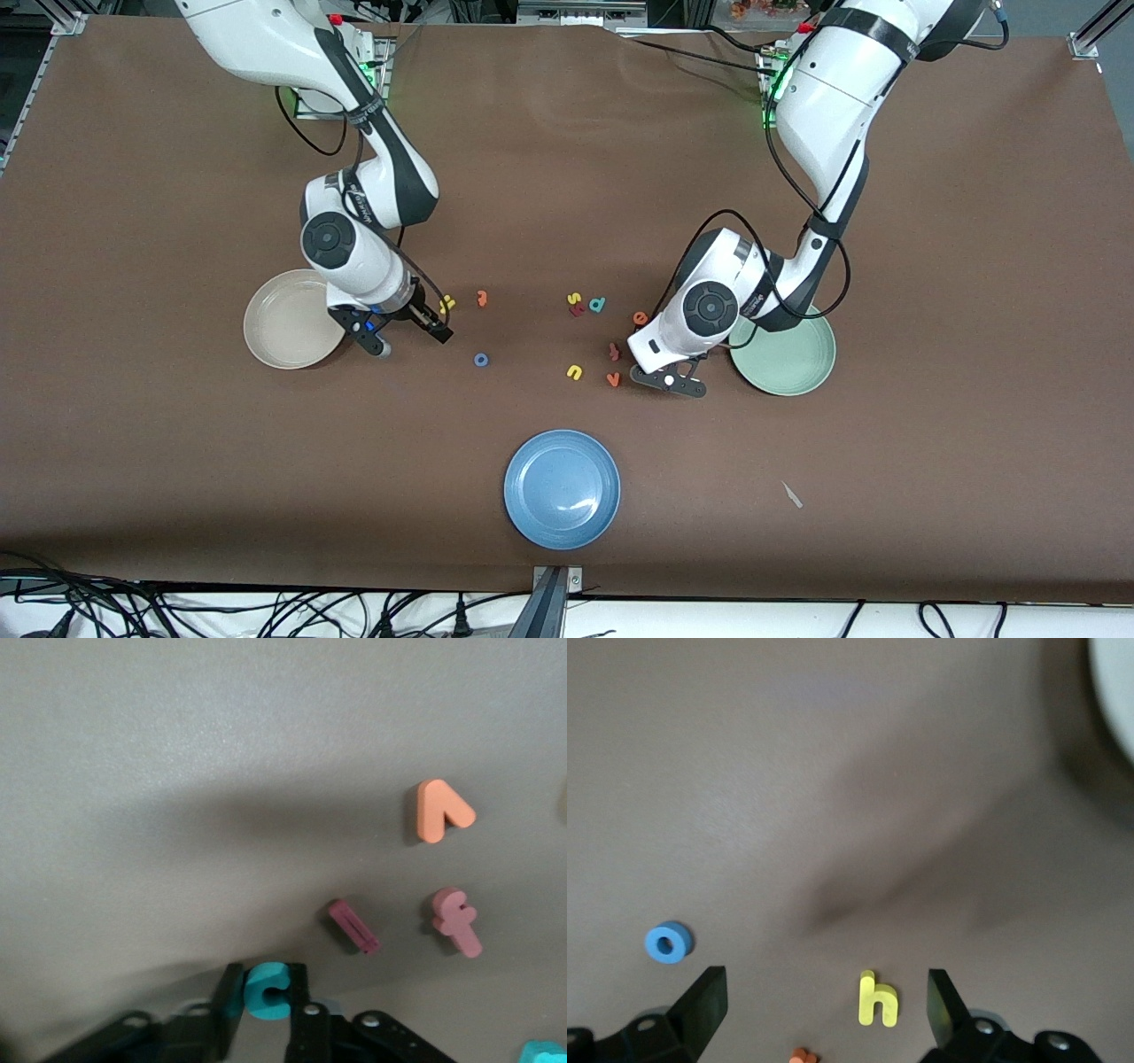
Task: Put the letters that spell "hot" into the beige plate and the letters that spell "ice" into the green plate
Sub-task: 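Place the teal c on the green plate while the right gripper grasps yellow h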
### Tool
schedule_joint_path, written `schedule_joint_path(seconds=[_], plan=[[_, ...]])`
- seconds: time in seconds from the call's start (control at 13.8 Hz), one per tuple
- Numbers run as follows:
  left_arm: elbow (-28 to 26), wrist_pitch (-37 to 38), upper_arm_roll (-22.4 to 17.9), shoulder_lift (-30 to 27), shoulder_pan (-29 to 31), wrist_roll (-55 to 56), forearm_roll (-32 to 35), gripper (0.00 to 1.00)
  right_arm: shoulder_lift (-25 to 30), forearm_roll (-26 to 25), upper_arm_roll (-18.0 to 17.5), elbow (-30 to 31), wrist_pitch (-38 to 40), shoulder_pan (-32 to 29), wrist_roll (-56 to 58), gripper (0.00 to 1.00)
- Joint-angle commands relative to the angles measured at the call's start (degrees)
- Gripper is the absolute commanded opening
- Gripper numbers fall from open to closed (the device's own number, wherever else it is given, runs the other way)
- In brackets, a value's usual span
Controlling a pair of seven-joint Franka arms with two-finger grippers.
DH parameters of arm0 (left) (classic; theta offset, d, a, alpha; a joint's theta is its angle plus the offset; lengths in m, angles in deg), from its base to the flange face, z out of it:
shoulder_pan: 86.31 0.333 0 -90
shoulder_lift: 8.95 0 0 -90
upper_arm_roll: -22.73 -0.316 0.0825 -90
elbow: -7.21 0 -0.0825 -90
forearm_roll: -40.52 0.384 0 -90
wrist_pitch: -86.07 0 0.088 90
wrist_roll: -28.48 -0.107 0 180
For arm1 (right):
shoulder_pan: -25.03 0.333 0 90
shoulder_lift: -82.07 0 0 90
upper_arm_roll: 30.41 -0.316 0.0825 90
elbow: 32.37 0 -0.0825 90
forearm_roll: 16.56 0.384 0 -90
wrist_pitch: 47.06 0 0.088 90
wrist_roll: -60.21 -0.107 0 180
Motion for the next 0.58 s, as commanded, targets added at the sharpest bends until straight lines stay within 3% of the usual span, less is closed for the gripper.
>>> schedule_joint_path(seconds=[0.0,0.29,0.51], plan=[[-0.37,-0.55,-0.37,0.20,-0.57,1.09,1.19,0.05,0.15,0.74,-0.02,4.68,-4.92,1.64,-2.45,0.99],[0.07,12.09,-0.72,-6.03,1.62,0.73,4.00,0.04,-0.56,0.74,-0.02,6.70,-7.03,3.39,-4.46,0.99],[-0.02,15.19,-0.63,-8.41,5.31,0.47,4.97,0.02,-0.47,0.74,-0.02,8.55,-9.93,3.57,-4.82,0.99]])
